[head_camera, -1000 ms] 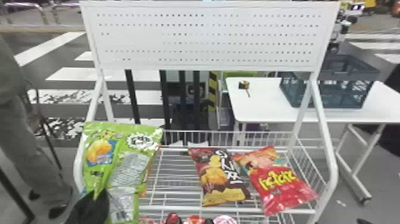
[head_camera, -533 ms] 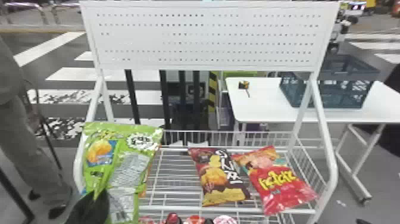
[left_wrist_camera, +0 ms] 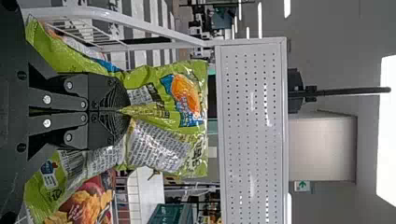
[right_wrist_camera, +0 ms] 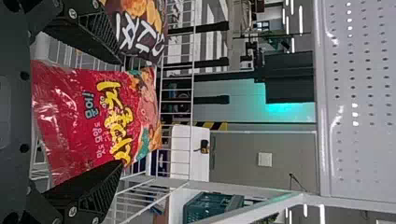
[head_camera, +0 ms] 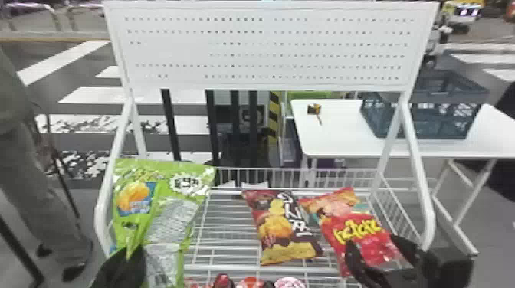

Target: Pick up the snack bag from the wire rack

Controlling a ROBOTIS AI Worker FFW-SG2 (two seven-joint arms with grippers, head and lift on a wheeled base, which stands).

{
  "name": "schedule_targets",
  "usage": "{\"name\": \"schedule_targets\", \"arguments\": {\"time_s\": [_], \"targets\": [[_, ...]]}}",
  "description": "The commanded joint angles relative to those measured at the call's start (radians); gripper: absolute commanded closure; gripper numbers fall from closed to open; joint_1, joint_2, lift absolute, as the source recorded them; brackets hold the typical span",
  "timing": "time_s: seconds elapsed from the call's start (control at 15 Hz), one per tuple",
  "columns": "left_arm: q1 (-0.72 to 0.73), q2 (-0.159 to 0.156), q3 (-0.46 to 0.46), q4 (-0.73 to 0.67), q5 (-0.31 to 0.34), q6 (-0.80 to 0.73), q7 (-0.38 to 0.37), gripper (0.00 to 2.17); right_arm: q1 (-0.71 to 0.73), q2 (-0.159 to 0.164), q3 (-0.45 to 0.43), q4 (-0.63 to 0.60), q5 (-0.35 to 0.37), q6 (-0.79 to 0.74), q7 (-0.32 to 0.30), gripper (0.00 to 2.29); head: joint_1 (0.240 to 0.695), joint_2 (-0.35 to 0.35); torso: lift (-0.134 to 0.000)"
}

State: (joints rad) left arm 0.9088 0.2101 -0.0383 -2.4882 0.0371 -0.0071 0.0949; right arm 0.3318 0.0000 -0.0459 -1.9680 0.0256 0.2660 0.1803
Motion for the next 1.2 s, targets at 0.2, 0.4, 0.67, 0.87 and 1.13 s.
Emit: {"name": "schedule_targets", "arguments": {"time_s": [0.2, 0.4, 0.67, 0.87, 1.13], "targets": [[0.002, 0.002, 0.006, -0.001, 0.000, 0.000, 0.000, 1.78, -0.246, 0.001, -0.017, 0.271, 0.091, 0.077, 0.010, 0.15, 0.499, 0.000, 0.000], [0.001, 0.002, 0.009, 0.000, 0.003, 0.000, -0.001, 1.78, -0.280, 0.001, -0.031, 0.311, 0.094, 0.151, 0.021, 0.33, 0.499, 0.000, 0.000], [-0.004, 0.002, 0.009, 0.000, 0.003, 0.003, -0.001, 1.78, -0.278, 0.001, -0.029, 0.299, 0.068, 0.187, 0.021, 2.25, 0.499, 0.000, 0.000], [-0.004, 0.002, 0.009, 0.000, 0.003, 0.003, -0.001, 1.78, -0.270, 0.001, -0.029, 0.285, 0.057, 0.184, 0.007, 2.25, 0.499, 0.000, 0.000], [-0.001, 0.002, 0.008, 0.000, 0.001, 0.000, 0.000, 1.78, -0.221, 0.001, -0.022, 0.186, 0.040, 0.169, -0.021, 2.25, 0.499, 0.000, 0.000]]}}
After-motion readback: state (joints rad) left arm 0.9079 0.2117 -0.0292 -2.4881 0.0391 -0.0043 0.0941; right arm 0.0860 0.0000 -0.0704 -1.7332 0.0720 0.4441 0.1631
